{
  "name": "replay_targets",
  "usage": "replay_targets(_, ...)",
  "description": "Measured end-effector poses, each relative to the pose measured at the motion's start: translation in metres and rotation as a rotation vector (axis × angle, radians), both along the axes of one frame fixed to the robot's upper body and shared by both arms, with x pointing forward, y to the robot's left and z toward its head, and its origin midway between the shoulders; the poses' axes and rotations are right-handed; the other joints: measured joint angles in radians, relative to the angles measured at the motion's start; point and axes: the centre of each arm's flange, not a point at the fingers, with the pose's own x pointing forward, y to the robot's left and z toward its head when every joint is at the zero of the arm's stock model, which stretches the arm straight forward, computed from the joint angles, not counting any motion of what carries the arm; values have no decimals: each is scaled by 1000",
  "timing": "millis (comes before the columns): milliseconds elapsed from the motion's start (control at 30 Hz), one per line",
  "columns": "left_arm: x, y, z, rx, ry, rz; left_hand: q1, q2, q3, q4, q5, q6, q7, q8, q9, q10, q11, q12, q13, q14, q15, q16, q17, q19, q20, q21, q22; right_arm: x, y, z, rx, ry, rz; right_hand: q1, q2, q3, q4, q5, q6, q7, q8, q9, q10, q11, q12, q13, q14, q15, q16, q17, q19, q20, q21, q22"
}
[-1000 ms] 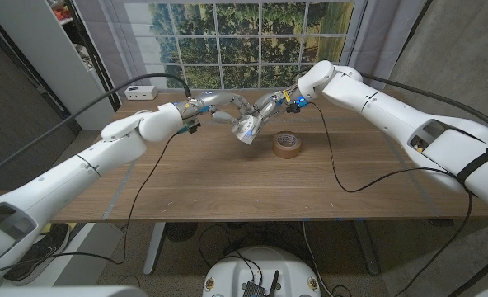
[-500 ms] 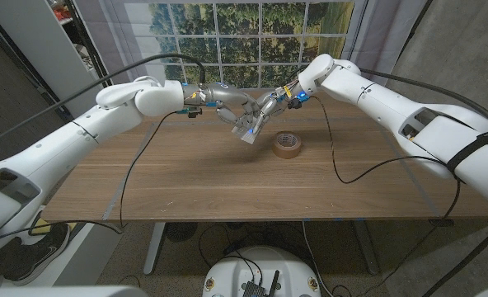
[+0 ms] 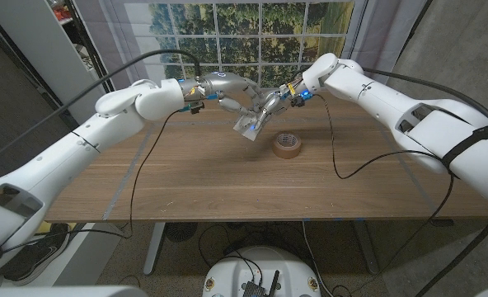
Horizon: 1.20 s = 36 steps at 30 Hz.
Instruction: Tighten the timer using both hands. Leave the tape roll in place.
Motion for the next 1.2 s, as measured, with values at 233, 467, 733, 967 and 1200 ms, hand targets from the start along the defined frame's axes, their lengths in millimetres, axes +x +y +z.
replay_targets(233,-7,2,-3,-138,31,75,-1,-11,-14,-3,-3,39,39,0,-9,-11,1,0,0,-9,2,-6,-4,-5,5,0,-3,3,-6,5,46,31,4,0,0,0,0,-1,0,0,-4,0,0,0,0,0,0,0,-8,4,0,0,8,0)
replay_targets(467,-10,7,3,-233,82,169,4,-25,-26,-6,-3,67,67,7,-6,-20,10,-7,-3,-18,0,-6,-5,-11,11,-6,-3,5,-11,8,101,84,8,0,0,0,0,-3,0,0,-5,1,0,0,0,0,0,0,-8,5,0,0,8,0)
replay_targets(733,-17,2,13,-264,134,246,6,-31,-31,-11,-3,67,67,7,-6,-29,18,-15,-12,-23,2,-10,-9,-11,11,-6,-3,6,-13,10,149,134,17,0,0,0,0,-4,0,0,-5,1,0,0,0,0,0,0,-8,5,0,0,8,0)
replay_targets(967,-21,-1,22,-244,163,288,6,-31,-31,-11,1,67,67,7,-6,-38,27,-19,-16,-27,-2,-10,-9,-16,16,-6,-3,7,-14,13,187,176,26,0,0,0,0,-7,0,0,-5,1,0,0,0,0,0,0,-8,5,0,0,15,0)
replay_targets(1200,-25,-8,32,-203,164,305,13,-24,-39,-11,5,60,60,-9,-9,-43,22,-20,-17,-32,3,-10,-9,-16,16,-6,-3,8,-13,15,217,220,33,0,0,0,0,-7,0,0,-5,2,0,0,0,0,0,0,-8,5,0,0,15,0)
